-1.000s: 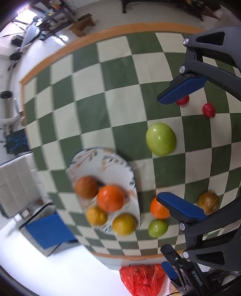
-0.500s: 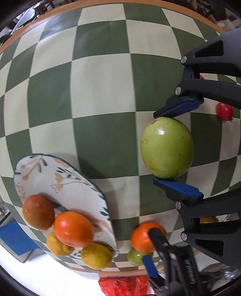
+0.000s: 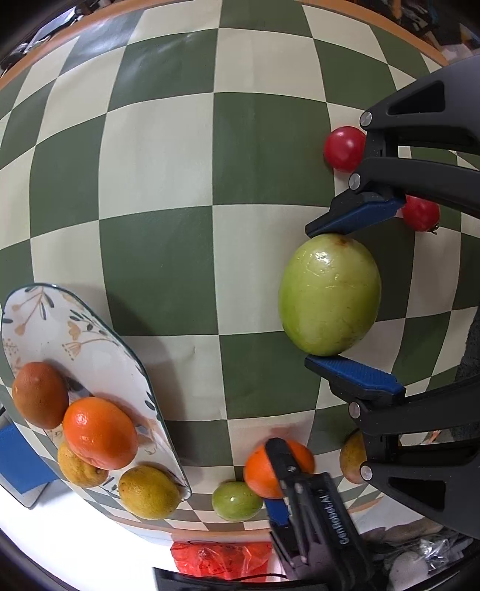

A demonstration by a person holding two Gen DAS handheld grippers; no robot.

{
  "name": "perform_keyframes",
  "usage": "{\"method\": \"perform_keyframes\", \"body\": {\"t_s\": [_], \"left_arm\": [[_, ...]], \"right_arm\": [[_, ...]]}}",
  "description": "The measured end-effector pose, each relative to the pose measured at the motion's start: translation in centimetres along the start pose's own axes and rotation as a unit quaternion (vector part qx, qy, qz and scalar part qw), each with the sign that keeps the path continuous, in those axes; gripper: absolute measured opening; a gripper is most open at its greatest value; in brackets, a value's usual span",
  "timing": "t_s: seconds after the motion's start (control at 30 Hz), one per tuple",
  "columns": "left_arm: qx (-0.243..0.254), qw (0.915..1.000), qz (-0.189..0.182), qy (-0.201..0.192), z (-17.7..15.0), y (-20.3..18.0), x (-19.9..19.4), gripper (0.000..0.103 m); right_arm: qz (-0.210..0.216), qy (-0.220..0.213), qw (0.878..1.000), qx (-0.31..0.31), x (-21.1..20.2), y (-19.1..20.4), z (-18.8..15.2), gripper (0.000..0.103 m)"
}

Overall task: Organize fruits
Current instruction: 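Grasp the large orange with the left tool while the right tool grasps the large green pear, then place the orange with the left tool while the right tool places the green pear on the plate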

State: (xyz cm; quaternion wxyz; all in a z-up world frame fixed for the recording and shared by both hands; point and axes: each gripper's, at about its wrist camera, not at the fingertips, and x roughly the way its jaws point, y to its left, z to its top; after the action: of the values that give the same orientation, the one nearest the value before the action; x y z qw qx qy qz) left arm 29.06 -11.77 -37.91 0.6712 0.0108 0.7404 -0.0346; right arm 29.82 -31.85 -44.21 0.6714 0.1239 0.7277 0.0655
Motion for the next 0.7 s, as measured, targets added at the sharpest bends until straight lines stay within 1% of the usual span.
{"method": "perform_keyframes", "body": {"t_s": [0.1, 0.3, 0.33, 0.4, 0.5, 0.6, 0.63, 0.7], "left_arm": [[-0.007, 1.0000, -0.002, -0.005, -0.3, 0.1, 0.1, 0.060], [-0.012, 0.9998, -0.009, -0.011, -0.9, 0.3, -0.3, 0.060], [-0.012, 0.9998, -0.013, -0.012, 0.2, 0.6, -1.4, 0.060], [-0.014, 0.9994, -0.024, -0.019, 0.6, 0.8, -3.0, 0.060], [-0.018, 0.9976, -0.055, -0.037, 1.2, 1.5, -6.4, 0.060], [-0.023, 0.9938, -0.082, -0.071, 2.6, 2.3, -11.1, 0.060], [-0.022, 0.9925, -0.086, -0.084, 3.0, 2.7, -12.6, 0.060], [-0.020, 0.9906, -0.086, -0.105, 5.0, 3.5, -15.4, 0.060]], "right_arm": [[0.001, -0.003, 1.000, 0.004, 0.3, 0.8, 0.5, 0.066], [0.005, -0.010, 1.000, 0.014, 0.3, 0.1, 1.7, 0.066], [0.006, -0.010, 1.000, 0.015, 0.2, -0.2, 1.9, 0.066], [0.006, -0.010, 1.000, 0.017, 0.1, -0.2, 2.0, 0.066], [0.028, -0.012, 0.999, 0.021, -0.9, -0.5, 2.1, 0.066], [0.053, -0.031, 0.998, 0.019, -2.9, 0.3, 2.6, 0.066], [0.060, -0.040, 0.997, 0.018, -3.8, 0.7, 3.0, 0.066], [0.078, -0.058, 0.995, 0.018, -5.4, 1.4, 4.1, 0.066]]}}
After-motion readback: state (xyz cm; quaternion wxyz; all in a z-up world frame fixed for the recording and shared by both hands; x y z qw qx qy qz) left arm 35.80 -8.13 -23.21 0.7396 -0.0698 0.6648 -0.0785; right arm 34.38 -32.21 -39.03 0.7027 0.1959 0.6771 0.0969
